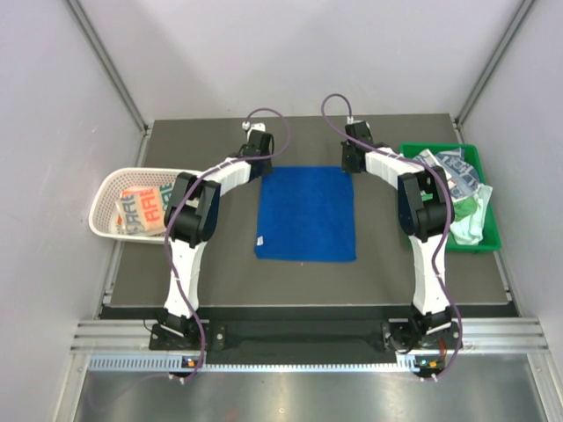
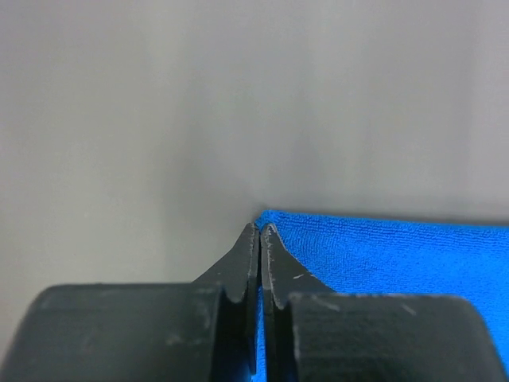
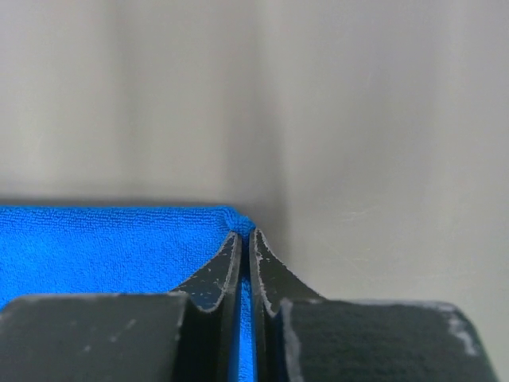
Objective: Fold and stack the towels
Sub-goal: Fold the towel
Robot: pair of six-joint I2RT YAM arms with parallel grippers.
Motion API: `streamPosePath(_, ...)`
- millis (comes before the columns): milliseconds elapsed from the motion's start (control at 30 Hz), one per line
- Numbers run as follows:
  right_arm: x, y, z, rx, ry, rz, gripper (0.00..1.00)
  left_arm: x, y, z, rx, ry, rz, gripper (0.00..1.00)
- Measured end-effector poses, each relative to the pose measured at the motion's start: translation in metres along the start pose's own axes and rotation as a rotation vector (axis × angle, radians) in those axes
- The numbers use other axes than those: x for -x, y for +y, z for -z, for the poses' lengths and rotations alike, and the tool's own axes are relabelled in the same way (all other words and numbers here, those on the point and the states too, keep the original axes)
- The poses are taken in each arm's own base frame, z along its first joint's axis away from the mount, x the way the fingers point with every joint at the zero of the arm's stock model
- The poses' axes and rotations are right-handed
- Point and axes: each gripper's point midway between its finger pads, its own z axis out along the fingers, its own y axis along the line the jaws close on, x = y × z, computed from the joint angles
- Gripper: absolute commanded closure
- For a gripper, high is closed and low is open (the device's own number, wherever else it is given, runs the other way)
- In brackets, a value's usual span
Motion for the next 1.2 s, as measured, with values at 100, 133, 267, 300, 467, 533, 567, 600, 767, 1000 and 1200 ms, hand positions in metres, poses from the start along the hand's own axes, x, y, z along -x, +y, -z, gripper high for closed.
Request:
streamPosePath(100, 0.000, 0.000, 0.000, 0.001, 0.000, 0.000, 1.00, 0.002, -0.001, -0.001, -0.007, -0.017, 0.005, 1.00)
streamPosePath(133, 0.000, 0.000, 0.000, 0.001, -0.001, 0.000, 1.00, 0.003, -0.001, -0.002, -0.010, -0.025, 0.006, 1.00)
streamPosePath(267, 0.001, 0.001, 0.000, 0.003, -0.005, 0.000, 1.00, 0.003, 0.000, 0.000, -0.015, -0.054, 0.012, 1.00)
streamPosePath(300, 0.001, 0.001, 0.000, 0.005, -0.009, -0.001, 1.00, 0.003, 0.000, 0.000, -0.016, -0.060, 0.013, 1.00)
streamPosePath(467, 0.005, 0.002, 0.003, 0.016, -0.031, -0.004, 1.00, 0.000, 0.006, 0.007, -0.008, -0.081, 0.006, 1.00)
streamPosePath(533, 0.008, 0.003, 0.005, 0.021, -0.047, -0.006, 1.00, 0.000, 0.008, 0.009, -0.010, -0.089, 0.001, 1.00)
streamPosePath(567, 0.010, 0.003, 0.007, 0.024, -0.054, -0.007, 1.00, 0.000, 0.008, 0.010, -0.012, -0.094, -0.002, 1.00)
streamPosePath(600, 0.013, 0.004, 0.010, 0.028, -0.066, -0.009, 1.00, -0.001, 0.009, 0.012, -0.014, -0.099, -0.005, 1.00)
streamPosePath(767, 0.024, 0.006, 0.030, 0.054, -0.120, -0.015, 1.00, 0.005, 0.007, 0.024, -0.047, -0.138, -0.009, 1.00)
streamPosePath(1000, 0.051, 0.012, 0.058, 0.096, -0.229, -0.019, 1.00, 0.044, -0.009, 0.049, -0.128, -0.242, -0.003, 1.00)
streamPosePath(1200, 0.057, 0.011, 0.073, 0.107, -0.268, -0.021, 1.00, 0.068, -0.021, 0.069, -0.194, -0.298, -0.002, 1.00)
